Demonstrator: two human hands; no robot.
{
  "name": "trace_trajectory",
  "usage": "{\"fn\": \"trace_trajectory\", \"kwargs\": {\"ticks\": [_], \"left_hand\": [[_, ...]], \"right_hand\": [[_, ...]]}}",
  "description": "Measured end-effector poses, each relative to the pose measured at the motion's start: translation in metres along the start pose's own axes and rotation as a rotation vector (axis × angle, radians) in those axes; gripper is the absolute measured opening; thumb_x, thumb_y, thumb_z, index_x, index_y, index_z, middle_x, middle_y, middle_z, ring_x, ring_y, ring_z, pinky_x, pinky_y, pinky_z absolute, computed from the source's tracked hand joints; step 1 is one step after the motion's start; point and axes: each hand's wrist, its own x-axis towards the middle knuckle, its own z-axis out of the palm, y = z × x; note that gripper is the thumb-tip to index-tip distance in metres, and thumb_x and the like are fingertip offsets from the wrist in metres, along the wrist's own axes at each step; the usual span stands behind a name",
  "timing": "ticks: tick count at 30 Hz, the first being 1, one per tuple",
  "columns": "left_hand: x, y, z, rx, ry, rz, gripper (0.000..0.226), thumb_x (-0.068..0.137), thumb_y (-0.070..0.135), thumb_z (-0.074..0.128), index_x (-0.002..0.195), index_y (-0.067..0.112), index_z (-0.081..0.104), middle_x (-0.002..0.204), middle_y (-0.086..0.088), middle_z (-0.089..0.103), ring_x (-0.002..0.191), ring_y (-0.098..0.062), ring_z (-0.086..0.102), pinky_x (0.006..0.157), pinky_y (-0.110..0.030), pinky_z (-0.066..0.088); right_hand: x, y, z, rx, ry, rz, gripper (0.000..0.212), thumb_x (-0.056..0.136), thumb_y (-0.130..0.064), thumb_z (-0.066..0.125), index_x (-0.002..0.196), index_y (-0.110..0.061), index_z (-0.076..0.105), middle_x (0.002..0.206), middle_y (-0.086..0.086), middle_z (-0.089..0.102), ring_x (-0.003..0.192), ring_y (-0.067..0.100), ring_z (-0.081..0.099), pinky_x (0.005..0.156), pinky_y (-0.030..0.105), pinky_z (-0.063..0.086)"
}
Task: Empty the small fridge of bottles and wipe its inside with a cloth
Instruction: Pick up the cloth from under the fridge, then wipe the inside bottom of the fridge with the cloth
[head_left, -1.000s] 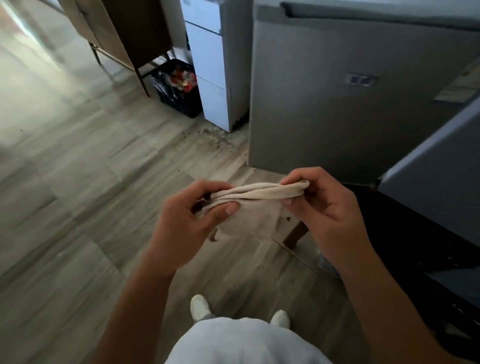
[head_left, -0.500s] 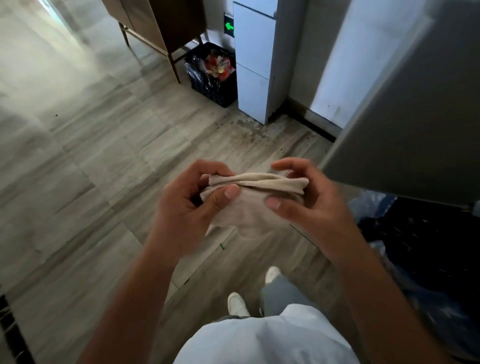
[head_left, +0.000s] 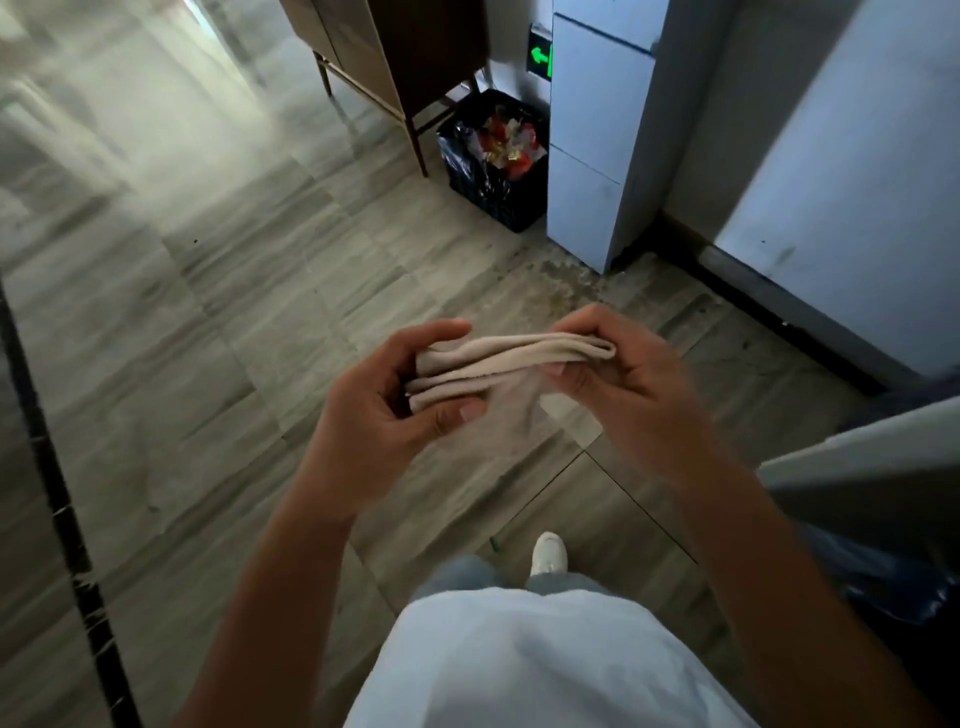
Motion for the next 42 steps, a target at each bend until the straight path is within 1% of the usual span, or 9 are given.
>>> {"fn": "trace_trajectory", "kwargs": {"ticks": [4, 8, 15, 21, 26, 30, 33, 37, 42], "left_hand": [[0.063, -0.009, 0.002, -0.008, 0.078, -0.003, 0.03, 0.074, 0.024, 0.083, 0.102, 0.028, 0.073, 0.089, 0.008, 0.075, 0.08, -0.006, 0.067, 0.071, -0.021, 0.053], [0.136, -0.018, 0.016, -0.064, 0.059, 0.033, 0.021, 0.078, 0.013, 0.081, 0.095, 0.011, 0.069, 0.075, 0.011, 0.07, 0.066, 0.001, 0.06, 0.058, -0.015, 0.049], [0.291, -0.028, 0.045, -0.192, -0.23, 0.102, 0.019, 0.076, 0.01, 0.069, 0.093, 0.012, 0.06, 0.068, 0.018, 0.066, 0.056, 0.005, 0.056, 0.052, -0.009, 0.044], [0.42, -0.011, 0.084, -0.197, -0.496, 0.136, 0.015, 0.082, 0.017, 0.069, 0.096, 0.015, 0.063, 0.072, 0.018, 0.067, 0.06, 0.006, 0.058, 0.055, -0.01, 0.046], [0.488, 0.01, 0.148, -0.195, -0.735, 0.179, 0.014, 0.083, 0.012, 0.069, 0.096, 0.015, 0.065, 0.076, 0.015, 0.069, 0.067, 0.003, 0.06, 0.06, -0.014, 0.047], [0.518, 0.027, 0.216, -0.186, -0.849, 0.217, 0.017, 0.082, 0.013, 0.071, 0.098, 0.016, 0.066, 0.079, 0.015, 0.073, 0.07, 0.003, 0.065, 0.062, -0.014, 0.05], [0.528, 0.037, 0.271, -0.221, -0.866, 0.201, 0.016, 0.081, 0.017, 0.072, 0.096, 0.021, 0.069, 0.078, 0.013, 0.074, 0.067, 0.0, 0.066, 0.058, -0.015, 0.052], [0.541, 0.056, 0.34, -0.247, -0.923, 0.226, 0.016, 0.083, 0.018, 0.071, 0.099, 0.019, 0.068, 0.08, 0.011, 0.074, 0.069, -0.001, 0.067, 0.059, -0.016, 0.051], [0.569, 0.072, 0.415, -0.265, -1.071, 0.233, 0.015, 0.085, 0.012, 0.068, 0.1, 0.014, 0.067, 0.085, 0.01, 0.074, 0.078, -0.004, 0.069, 0.065, -0.019, 0.054]], "right_hand": [[0.047, 0.012, -0.025, 0.003, 0.03, 0.01, 0.014, 0.097, -0.02, 0.061, 0.104, -0.031, 0.065, 0.088, -0.008, 0.068, 0.08, 0.004, 0.062, 0.07, 0.023, 0.051], [0.089, 0.029, -0.053, 0.028, 0.159, 0.062, 0.016, 0.095, -0.02, 0.061, 0.109, -0.019, 0.068, 0.093, -0.008, 0.072, 0.088, 0.005, 0.067, 0.078, 0.02, 0.051], [0.164, 0.058, -0.111, 0.019, 0.505, 0.124, 0.019, 0.094, -0.012, 0.061, 0.11, -0.012, 0.07, 0.099, -0.01, 0.075, 0.095, 0.002, 0.068, 0.085, 0.017, 0.049], [0.212, 0.057, -0.168, -0.099, 0.742, 0.16, 0.019, 0.093, -0.021, 0.059, 0.109, -0.028, 0.068, 0.098, -0.024, 0.072, 0.093, -0.007, 0.064, 0.082, 0.011, 0.046], [0.215, 0.067, -0.217, -0.08, 0.992, 0.149, 0.019, 0.092, -0.02, 0.058, 0.107, -0.025, 0.068, 0.096, -0.025, 0.073, 0.094, -0.008, 0.065, 0.084, 0.01, 0.047], [0.201, 0.08, -0.264, -0.067, 1.165, 0.142, 0.022, 0.093, -0.02, 0.059, 0.111, -0.011, 0.069, 0.099, -0.01, 0.074, 0.097, 0.003, 0.067, 0.087, 0.016, 0.049], [0.189, 0.088, -0.308, 0.03, 1.23, 0.121, 0.012, 0.097, -0.022, 0.061, 0.103, -0.022, 0.071, 0.095, -0.012, 0.072, 0.096, 0.003, 0.065, 0.088, 0.019, 0.05], [0.178, 0.092, -0.368, 0.112, 1.309, 0.026, 0.017, 0.094, -0.026, 0.059, 0.107, -0.022, 0.069, 0.107, -0.005, 0.07, 0.109, 0.016, 0.063, 0.099, 0.038, 0.05], [0.156, 0.094, -0.421, 0.088, 1.415, 0.077, 0.025, 0.09, -0.031, 0.063, 0.109, -0.014, 0.067, 0.101, -0.001, 0.068, 0.098, 0.016, 0.065, 0.084, 0.031, 0.053]]}}
